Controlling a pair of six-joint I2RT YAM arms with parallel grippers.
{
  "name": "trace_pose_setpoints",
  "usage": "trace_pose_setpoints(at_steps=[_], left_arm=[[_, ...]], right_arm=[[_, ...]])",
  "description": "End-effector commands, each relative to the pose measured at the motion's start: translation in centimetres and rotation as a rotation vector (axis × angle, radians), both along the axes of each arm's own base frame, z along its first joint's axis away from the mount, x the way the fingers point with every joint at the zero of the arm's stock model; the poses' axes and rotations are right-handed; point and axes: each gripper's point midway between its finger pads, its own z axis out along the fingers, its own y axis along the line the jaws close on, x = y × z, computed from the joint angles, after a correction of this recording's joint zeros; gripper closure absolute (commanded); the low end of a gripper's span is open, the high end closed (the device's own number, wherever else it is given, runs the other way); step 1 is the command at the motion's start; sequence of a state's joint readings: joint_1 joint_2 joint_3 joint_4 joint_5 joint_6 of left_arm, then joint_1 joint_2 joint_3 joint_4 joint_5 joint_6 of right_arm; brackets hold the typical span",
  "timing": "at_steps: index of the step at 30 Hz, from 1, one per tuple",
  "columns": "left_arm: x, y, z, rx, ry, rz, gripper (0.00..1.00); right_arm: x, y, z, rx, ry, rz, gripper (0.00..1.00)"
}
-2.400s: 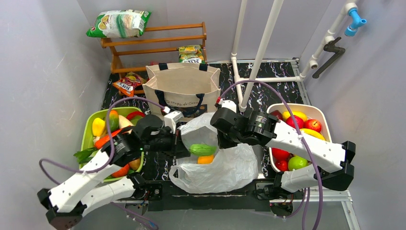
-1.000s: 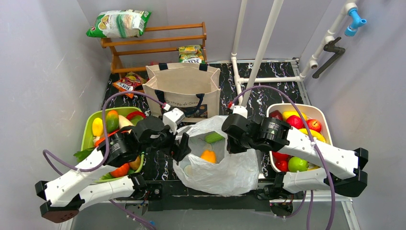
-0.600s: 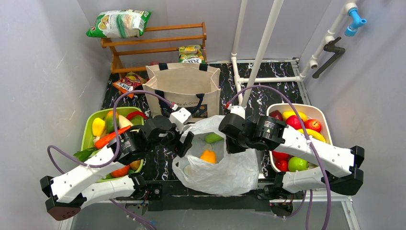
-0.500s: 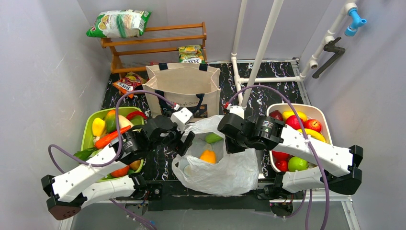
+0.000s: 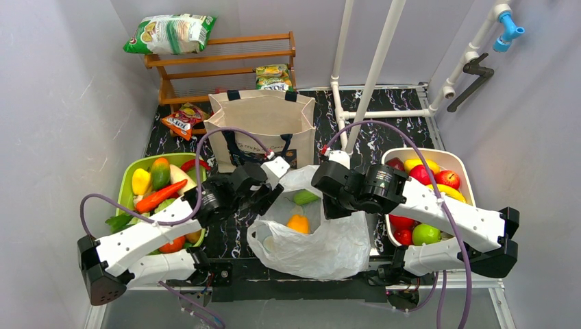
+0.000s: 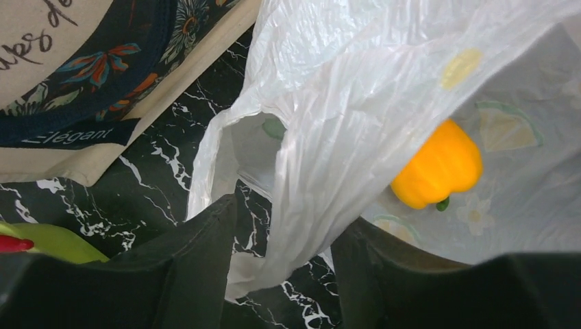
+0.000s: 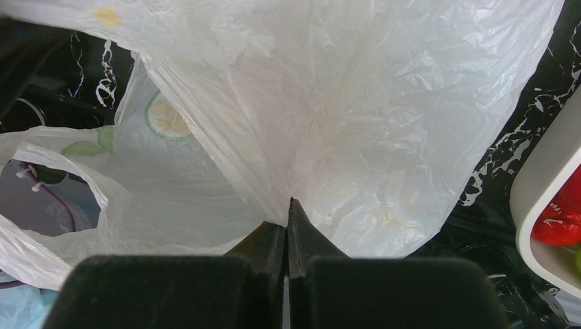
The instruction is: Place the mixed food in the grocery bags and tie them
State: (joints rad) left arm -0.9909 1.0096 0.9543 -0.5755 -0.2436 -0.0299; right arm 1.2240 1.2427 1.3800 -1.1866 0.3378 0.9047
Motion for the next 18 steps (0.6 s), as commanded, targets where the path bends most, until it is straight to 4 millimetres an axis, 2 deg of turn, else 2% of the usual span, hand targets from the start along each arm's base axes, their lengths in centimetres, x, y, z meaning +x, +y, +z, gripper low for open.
trace_pose_setpoints(at_steps=[1,4,5,8,14,16,18], left_arm=[[0.7,-0.5,0.2,0.002,0.016,-0.001,0.64],[0.5,-0.6,0.1,0.014,0.048,-0.003,0.94],[0.2,-0.5,0.1,0.015,0.062,-0.001,1.0],[-1.1,-0.5,1.4,-0.025,0.117,-0.005,1.0],[-3.7,0.6,8.5,-0.204,0.151,0.03,1.0],[-4.6,1.4,10.0,-0.244,0.167,0.052,1.0],[-5.4,2.3,10.5,-0.278,0.191,0.089,1.0]], right_arm=[[0.4,-0.3,1.5,0.011,-0.027,-0.01,0.99],[0.5,-0.4,1.6,0.017,-0.034,-0.014,0.99],[0.5,-0.4,1.7,0.017,-0.037,-0.013,0.99],[0.7,-0.4,1.7,0.008,-0.045,-0.011,0.99],[1.4,0.1,2.4,0.001,-0.08,0.018,0.99],[2.0,0.1,3.0,-0.014,-0.116,0.03,0.99],[2.8,0.3,3.7,-0.021,-0.162,0.042,0.99]])
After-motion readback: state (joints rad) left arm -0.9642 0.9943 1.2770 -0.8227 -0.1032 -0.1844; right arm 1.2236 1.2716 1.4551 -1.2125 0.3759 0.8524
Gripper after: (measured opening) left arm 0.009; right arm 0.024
